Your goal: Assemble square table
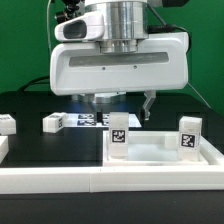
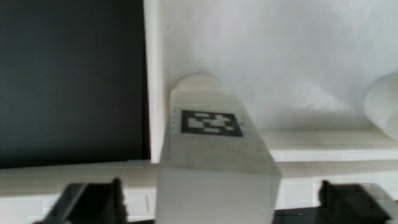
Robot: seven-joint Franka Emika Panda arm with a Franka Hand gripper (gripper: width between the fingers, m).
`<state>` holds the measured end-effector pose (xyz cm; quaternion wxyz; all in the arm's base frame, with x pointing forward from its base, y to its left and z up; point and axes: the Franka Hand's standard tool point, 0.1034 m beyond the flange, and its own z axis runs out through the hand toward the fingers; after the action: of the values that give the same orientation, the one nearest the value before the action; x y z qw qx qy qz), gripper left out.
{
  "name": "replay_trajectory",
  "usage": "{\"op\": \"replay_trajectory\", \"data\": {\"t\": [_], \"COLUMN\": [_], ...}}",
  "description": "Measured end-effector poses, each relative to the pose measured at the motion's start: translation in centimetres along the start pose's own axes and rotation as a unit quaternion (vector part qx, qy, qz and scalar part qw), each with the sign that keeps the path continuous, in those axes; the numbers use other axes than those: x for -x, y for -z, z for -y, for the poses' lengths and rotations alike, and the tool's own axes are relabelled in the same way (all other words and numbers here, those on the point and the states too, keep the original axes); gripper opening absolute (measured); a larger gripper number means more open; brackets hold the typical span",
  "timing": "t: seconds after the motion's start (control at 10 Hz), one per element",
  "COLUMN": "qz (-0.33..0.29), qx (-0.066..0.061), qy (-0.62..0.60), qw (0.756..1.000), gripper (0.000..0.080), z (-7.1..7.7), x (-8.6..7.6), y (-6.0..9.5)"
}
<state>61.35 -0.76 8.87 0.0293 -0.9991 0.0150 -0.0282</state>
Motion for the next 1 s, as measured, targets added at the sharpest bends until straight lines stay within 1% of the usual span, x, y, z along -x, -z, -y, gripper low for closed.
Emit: {"op": "replay_trajectory", "data": {"t": [0.1,0.2,0.6,0.7,0.9,1.0], "qz": [0.0,0.0,0.0,-0.002,-0.006,-0.008], "qx": [0.0,0.0,0.0,-0.002,-0.013,-0.014], "qy": [0.0,0.0,-0.015,-0.031,-0.153,-0.2], "qw": [1.0,1.0,1.0,1.0,0.988,0.98], "gripper": [0.0449,0.0287,0.0288,0.0288,0.0288,0.029], "z": [0.0,0.0,-0.01,-0.14,-0.28,-0.3], "x": [0.0,0.01,0.01,0.03,0.01,-0.02], "y": [-0.01,-0.01,-0.01,-0.03,-0.07,-0.09]}}
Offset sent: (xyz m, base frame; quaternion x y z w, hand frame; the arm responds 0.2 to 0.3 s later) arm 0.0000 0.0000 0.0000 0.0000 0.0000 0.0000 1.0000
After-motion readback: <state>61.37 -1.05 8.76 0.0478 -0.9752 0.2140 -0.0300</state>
